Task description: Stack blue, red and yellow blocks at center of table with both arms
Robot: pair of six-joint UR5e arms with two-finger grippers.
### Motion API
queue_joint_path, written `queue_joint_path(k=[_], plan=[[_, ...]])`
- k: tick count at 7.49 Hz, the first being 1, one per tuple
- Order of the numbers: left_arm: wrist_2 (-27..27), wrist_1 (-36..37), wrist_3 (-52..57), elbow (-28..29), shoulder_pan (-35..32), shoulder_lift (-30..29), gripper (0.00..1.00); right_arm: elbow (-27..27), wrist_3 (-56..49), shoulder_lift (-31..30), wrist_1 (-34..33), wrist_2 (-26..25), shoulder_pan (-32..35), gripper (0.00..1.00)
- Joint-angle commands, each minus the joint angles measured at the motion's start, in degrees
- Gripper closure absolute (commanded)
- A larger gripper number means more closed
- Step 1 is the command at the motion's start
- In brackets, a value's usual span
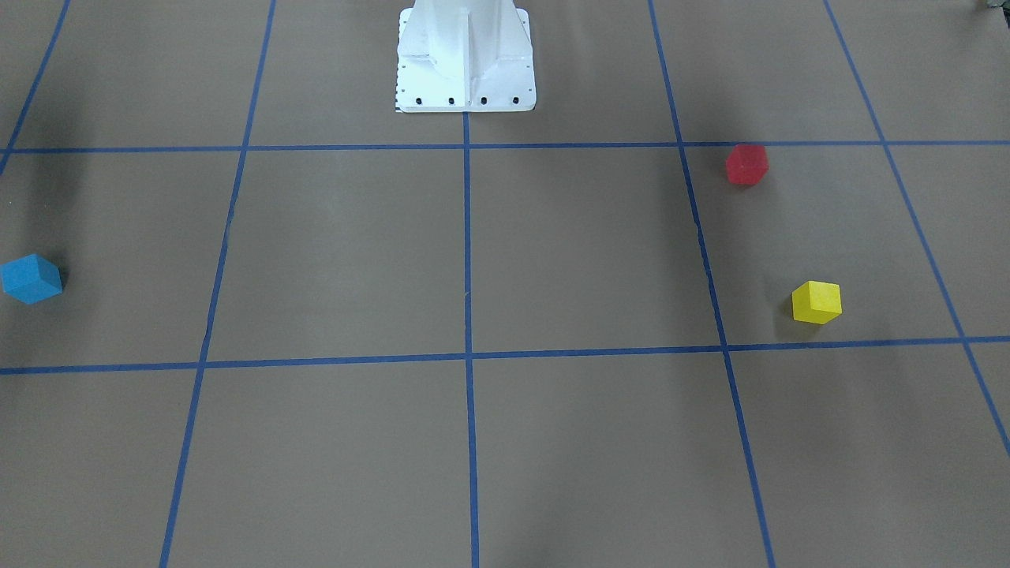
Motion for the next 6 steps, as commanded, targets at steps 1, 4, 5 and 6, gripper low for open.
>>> queue_joint_path(k=[1,4,5,6], plan=[[0.41,-0.50,0.21,-0.78,-0.13,0.16,0.00,0.09,0.09,0.00,0.00,0.00,-0.46,0.00],[0.42,-0.50,0.04,-0.79,-0.04,0.60,0.01,1.93,5.86,1.40,-0.26,-0.44,-1.96,0.00],[0.42,-0.50,0.04,-0.70,-0.04,0.78,0.00,1.67,5.80,1.32,-0.35,-0.61,-1.96,0.00],[0.33,-0.50,0.04,-0.61,0.04,0.78,0.00,1.67,5.80,0.97,-0.35,-0.61,-1.96,0.00]])
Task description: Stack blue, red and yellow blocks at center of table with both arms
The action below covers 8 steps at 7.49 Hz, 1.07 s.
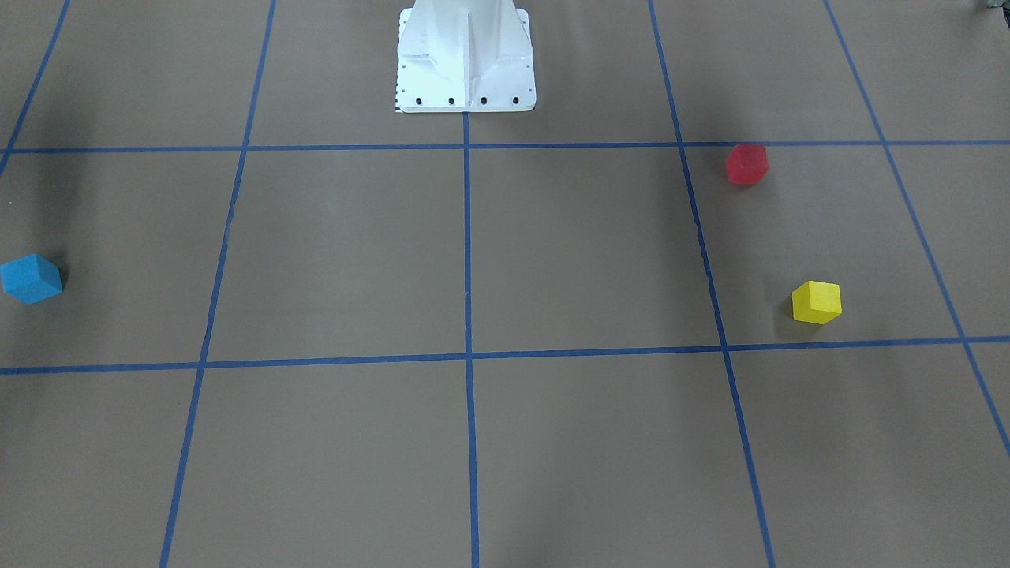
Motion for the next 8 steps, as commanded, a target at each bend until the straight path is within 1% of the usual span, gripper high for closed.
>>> queue_joint_path(k=[1,3,4,7,8], plan=[[-0.24,0.00,-0.09,0.19,0.07,0.10,0.00,0.00,0.53,-0.46,-0.05,0.07,-0.13,0.00],[-0.59,-0.09,-2.35,-0.16,0.41,0.10,0.00,-0.27,0.53,-0.46,0.21,0.51,-0.13,0.00],[-0.60,-0.61,-7.33,-0.16,0.68,0.10,0.00,-0.27,0.53,-0.38,0.21,0.69,-0.22,0.00],[-0.60,-8.06,-8.17,-0.69,10.67,0.10,0.00,-0.88,0.27,-0.20,0.30,0.60,-0.22,0.00],[-0.51,-9.83,-10.61,-1.91,13.75,0.10,0.01,-0.80,0.18,-0.20,0.30,1.03,-0.30,0.00]])
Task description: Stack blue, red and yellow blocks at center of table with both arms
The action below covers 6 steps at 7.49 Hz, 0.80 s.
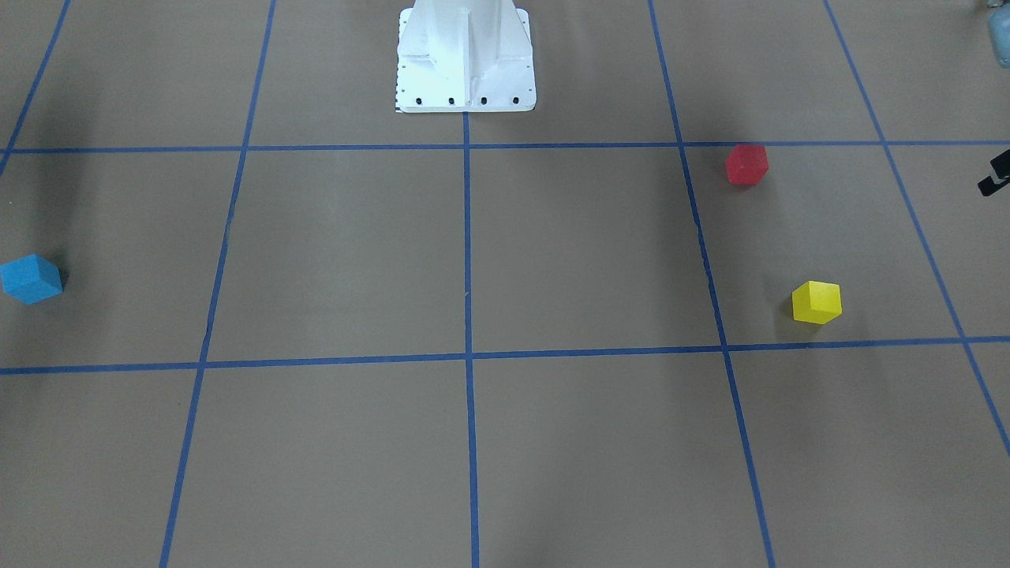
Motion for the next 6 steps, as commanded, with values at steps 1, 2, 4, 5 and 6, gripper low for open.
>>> queue_joint_path(k=[1,2,4,5,6], plan=[[0.24,-2.81,-7.38,-3.08,5.87,0.01,0.00,-0.11,-0.19,0.03,0.12,0.84,-0.58,0.00],[0.16,-2.81,-8.21,-4.06,6.68,0.27,0.00,-0.28,0.08,-0.06,1.51,0.85,-2.67,0.00],[0.07,-2.81,-8.40,-4.50,7.21,0.28,0.00,-3.60,0.77,0.38,8.25,0.33,-10.92,0.00],[0.07,-2.81,-8.40,-4.59,7.21,0.28,0.00,-6.75,2.70,0.38,12.64,0.24,-11.91,0.00],[0.07,-2.81,-8.40,-4.59,7.21,0.28,0.00,-10.44,2.63,0.47,16.86,-0.29,-12.01,0.01]])
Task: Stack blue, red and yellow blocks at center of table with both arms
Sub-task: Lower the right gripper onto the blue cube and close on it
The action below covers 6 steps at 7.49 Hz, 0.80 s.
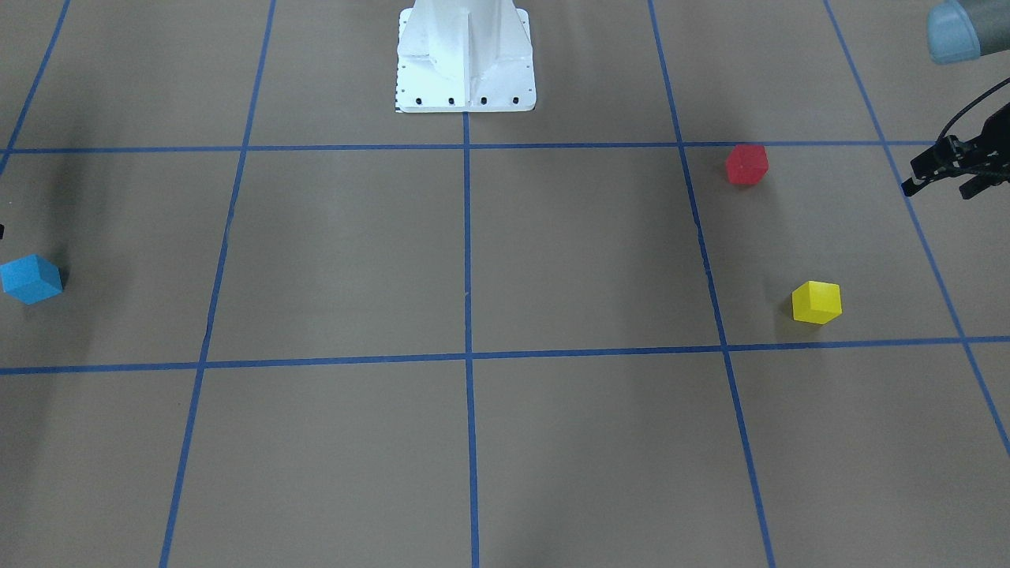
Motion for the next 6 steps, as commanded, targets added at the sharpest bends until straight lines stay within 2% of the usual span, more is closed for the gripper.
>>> queue_joint_path(k=[1,4,5,6], plan=[[-0.01,-0.01,-0.05,-0.09,0.05,0.01,0.00,-6.78,0.64,0.48,9.56,-0.94,-2.40,0.01],[-0.01,-0.01,-0.05,-0.44,0.05,0.01,0.00,-7.69,-0.33,1.36,11.00,-4.88,-6.88,0.02],[-0.01,-0.01,-0.05,-0.44,0.05,0.01,0.00,-7.60,-2.85,1.63,11.00,-7.51,-7.42,0.02],[-0.01,0.08,-0.05,-0.44,0.05,0.09,0.00,-7.86,-7.23,1.54,11.00,-7.53,-7.51,0.02]])
